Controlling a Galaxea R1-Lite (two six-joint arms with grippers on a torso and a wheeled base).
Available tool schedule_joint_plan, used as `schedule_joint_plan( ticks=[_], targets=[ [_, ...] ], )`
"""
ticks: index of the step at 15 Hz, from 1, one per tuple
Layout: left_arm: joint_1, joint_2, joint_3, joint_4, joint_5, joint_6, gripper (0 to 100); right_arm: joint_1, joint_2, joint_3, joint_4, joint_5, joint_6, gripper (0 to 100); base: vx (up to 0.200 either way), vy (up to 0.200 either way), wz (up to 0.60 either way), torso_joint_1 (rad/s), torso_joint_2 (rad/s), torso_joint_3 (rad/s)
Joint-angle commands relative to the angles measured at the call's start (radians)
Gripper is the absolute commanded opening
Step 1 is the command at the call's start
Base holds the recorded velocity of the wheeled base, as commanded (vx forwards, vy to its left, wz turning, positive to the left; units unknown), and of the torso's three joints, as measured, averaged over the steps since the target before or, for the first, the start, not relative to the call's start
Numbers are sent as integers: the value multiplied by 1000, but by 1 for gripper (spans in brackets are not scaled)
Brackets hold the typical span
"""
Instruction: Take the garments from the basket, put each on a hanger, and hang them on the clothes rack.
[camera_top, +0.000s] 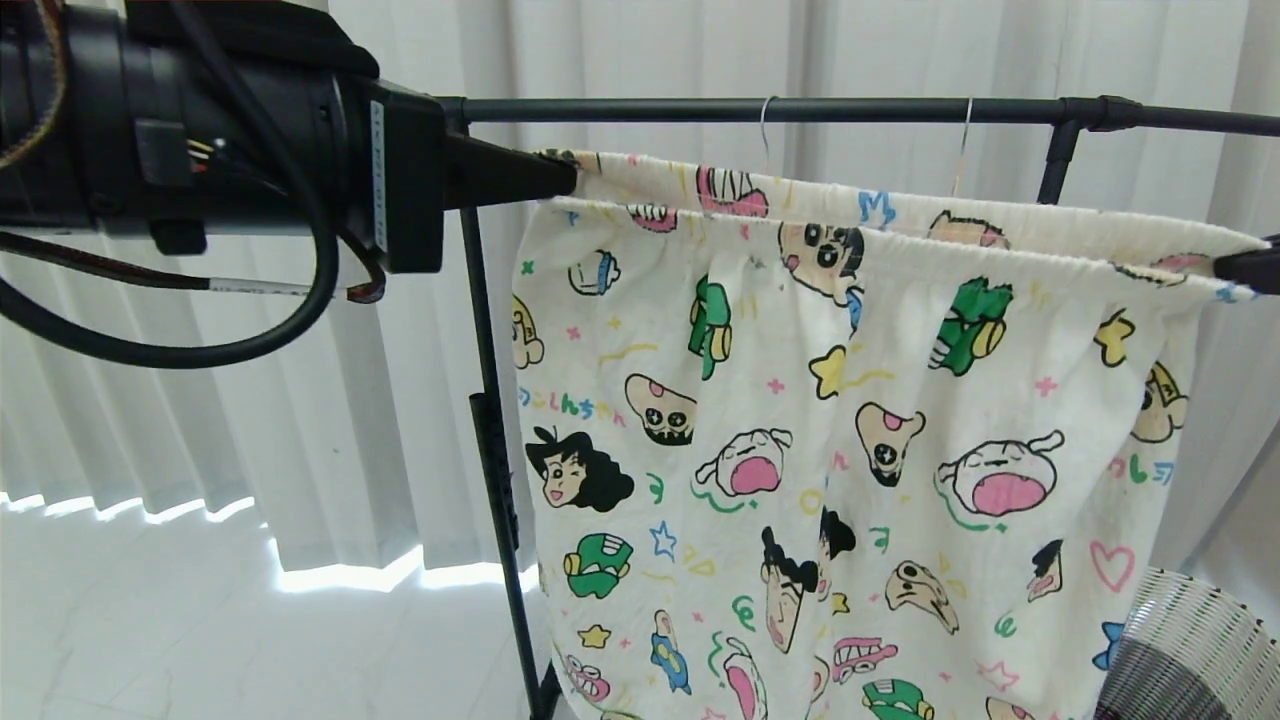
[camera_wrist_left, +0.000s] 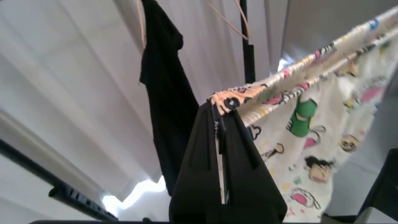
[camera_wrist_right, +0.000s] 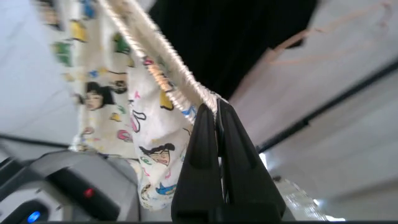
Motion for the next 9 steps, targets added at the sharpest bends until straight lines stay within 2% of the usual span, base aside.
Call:
schedule_joint_plan(
  ticks=[1, 5, 9],
  targets=[
    [-28, 31, -4, -5, -2, 0, 0, 50, 28, 2, -2, 27, 0, 0, 0, 0, 0, 0, 0, 0],
    [-38, 31, 1, -5, 24, 0, 0, 77, 56, 1, -5, 68, 0, 0, 0, 0, 0, 0, 0, 0],
    [-36, 28, 3, -5, 26, 0, 0, 77, 54, 1, -5, 73, 0, 0, 0, 0, 0, 0, 0, 0]
  ],
)
